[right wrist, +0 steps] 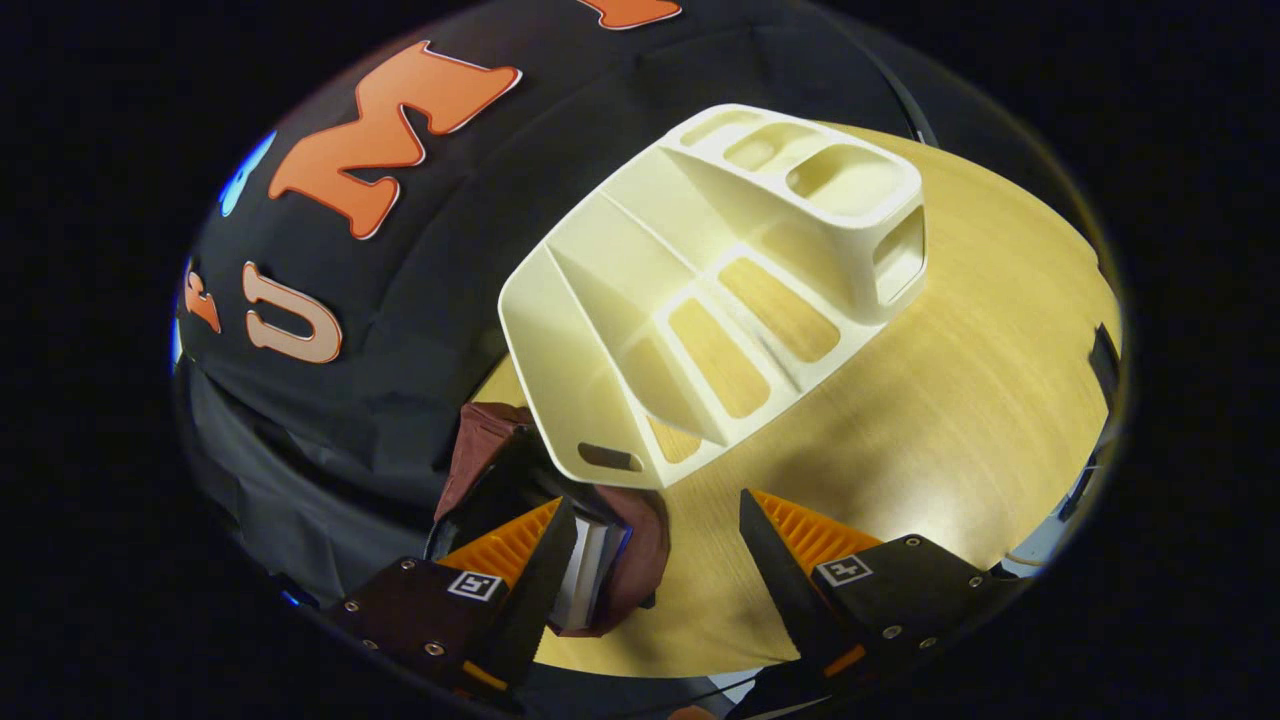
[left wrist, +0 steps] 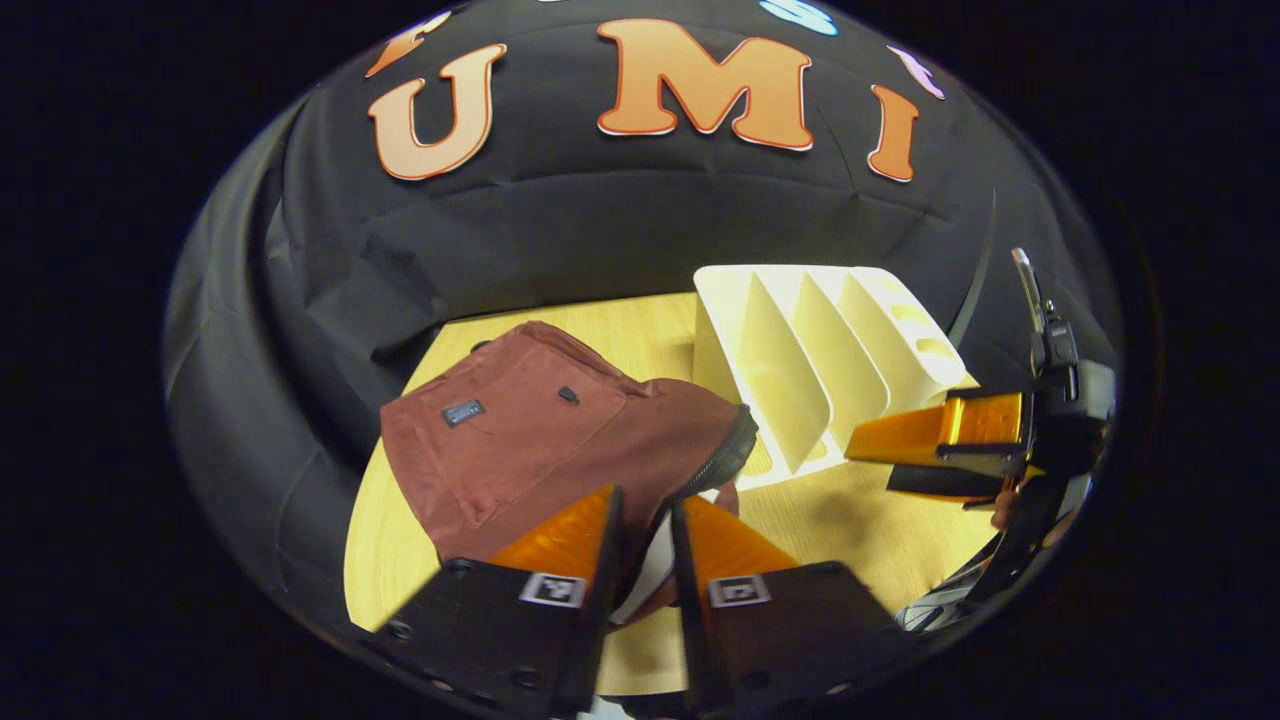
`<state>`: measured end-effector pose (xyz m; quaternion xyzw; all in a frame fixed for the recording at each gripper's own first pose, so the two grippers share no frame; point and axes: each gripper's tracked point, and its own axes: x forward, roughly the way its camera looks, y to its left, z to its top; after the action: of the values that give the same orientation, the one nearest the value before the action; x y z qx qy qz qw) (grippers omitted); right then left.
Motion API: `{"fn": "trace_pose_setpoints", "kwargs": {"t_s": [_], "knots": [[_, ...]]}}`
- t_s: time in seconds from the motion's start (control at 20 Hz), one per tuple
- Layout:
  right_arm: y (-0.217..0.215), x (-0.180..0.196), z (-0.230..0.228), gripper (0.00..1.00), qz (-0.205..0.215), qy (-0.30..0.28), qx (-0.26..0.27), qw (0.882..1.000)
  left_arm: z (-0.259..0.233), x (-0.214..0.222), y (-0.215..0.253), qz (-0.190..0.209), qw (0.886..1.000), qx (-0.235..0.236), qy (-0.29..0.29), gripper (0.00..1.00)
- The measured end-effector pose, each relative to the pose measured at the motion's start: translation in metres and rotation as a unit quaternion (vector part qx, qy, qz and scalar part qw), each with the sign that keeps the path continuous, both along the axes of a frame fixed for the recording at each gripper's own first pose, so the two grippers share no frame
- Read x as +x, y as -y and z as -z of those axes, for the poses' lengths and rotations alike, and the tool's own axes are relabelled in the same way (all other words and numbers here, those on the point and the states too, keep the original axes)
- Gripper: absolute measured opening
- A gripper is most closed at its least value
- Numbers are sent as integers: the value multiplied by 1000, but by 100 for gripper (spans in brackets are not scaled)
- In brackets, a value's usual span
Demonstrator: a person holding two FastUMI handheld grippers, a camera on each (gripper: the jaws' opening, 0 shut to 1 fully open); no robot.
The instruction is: Open the schoolbag, grab two books from the bookshelf and put them into the schoolbag.
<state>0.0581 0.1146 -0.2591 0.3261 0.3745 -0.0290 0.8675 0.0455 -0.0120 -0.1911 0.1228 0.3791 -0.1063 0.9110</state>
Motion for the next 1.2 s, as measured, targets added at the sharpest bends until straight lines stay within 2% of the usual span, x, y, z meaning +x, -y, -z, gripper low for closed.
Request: {"fn": "trace_pose_setpoints", "kwargs": {"t_s": [0.1, 0.15, 0.3, 0.55, 0.65, 0.85, 1.05, 1.2], "knots": [[18, -2, -3, 98, 6, 3, -6, 1000, -1, -1, 16, 1, 999, -34, 0, 81], [25, -3, -8, 98, 9, 6, -7, 1000, -2, -1, 17, 0, 999, -34, 4, 100], [51, -2, -27, 98, 9, 31, -33, 999, -20, 9, 19, 8, 999, -7, 41, 100], [102, 17, -97, 98, 2, 113, -127, 986, -83, 43, 59, 31, 989, -23, 143, 99], [119, 25, -134, 98, 6, 157, -168, 973, -115, 57, 76, 40, 980, -31, 191, 98], [136, 22, -199, 98, 8, 234, -227, 945, -164, 65, 107, 61, 965, -62, 249, 98], [126, 20, -253, 97, 3, 331, -263, 906, -201, 68, 114, 62, 945, -71, 313, 98], [127, 5, -268, 97, 15, 375, -285, 882, -204, 65, 113, 54, 934, -92, 342, 97]]}}
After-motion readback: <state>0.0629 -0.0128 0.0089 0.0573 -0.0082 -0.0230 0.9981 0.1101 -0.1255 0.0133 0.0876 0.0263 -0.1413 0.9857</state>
